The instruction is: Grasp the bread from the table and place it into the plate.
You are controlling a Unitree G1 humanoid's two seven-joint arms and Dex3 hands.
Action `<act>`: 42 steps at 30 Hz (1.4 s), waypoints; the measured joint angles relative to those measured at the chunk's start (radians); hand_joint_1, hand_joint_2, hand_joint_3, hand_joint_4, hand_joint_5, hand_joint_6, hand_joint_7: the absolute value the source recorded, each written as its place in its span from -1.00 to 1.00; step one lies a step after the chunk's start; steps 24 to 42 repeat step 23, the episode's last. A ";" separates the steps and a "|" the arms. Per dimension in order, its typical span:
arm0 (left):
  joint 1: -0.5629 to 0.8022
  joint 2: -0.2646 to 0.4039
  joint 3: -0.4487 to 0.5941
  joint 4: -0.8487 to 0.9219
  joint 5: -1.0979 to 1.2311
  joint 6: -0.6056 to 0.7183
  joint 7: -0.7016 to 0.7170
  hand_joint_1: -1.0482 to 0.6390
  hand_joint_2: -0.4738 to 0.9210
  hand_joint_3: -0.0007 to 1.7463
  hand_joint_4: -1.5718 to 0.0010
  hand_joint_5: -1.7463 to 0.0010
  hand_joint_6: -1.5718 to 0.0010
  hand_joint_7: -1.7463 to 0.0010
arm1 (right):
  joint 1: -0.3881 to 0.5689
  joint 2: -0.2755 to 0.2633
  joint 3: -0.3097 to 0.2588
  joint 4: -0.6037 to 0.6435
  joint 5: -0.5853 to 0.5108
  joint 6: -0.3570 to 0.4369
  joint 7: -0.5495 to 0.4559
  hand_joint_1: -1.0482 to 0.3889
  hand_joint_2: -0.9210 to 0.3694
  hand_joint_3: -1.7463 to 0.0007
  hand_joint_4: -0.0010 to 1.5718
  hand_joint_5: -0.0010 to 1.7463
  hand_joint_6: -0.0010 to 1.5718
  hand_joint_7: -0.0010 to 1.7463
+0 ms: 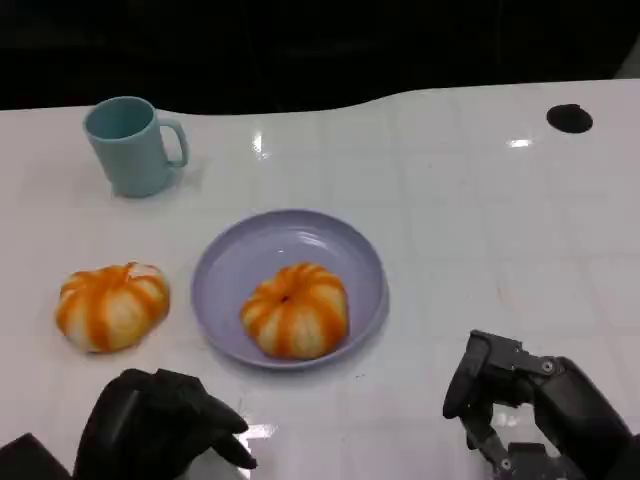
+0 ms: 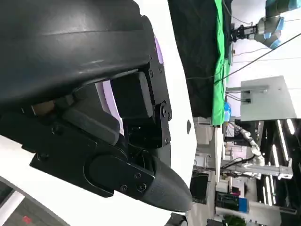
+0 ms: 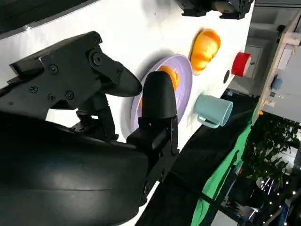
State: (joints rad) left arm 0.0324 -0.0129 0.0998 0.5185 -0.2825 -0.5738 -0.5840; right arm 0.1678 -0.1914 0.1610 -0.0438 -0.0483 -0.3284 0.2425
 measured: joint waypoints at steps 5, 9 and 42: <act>0.000 0.001 0.001 0.005 -0.002 0.000 -0.001 -1.00 0.98 -1.00 -0.99 0.51 -1.00 0.74 | 0.000 0.000 0.001 0.022 0.000 -0.016 0.001 0.25 -0.49 -0.25 -0.15 1.00 -0.34 0.89; 0.000 0.001 0.001 0.007 -0.002 0.002 -0.001 -1.00 0.97 -1.00 -0.99 0.50 -1.00 0.74 | 0.000 0.003 0.002 0.038 0.001 -0.039 0.003 0.26 -0.50 -0.25 -0.12 1.00 -0.33 0.87; 0.000 0.001 0.000 0.008 -0.002 0.009 -0.001 -1.00 0.97 -1.00 -0.99 0.51 -1.00 0.74 | 0.001 0.009 0.001 0.058 0.001 -0.053 0.010 0.25 -0.55 -0.16 -0.12 1.00 -0.31 0.82</act>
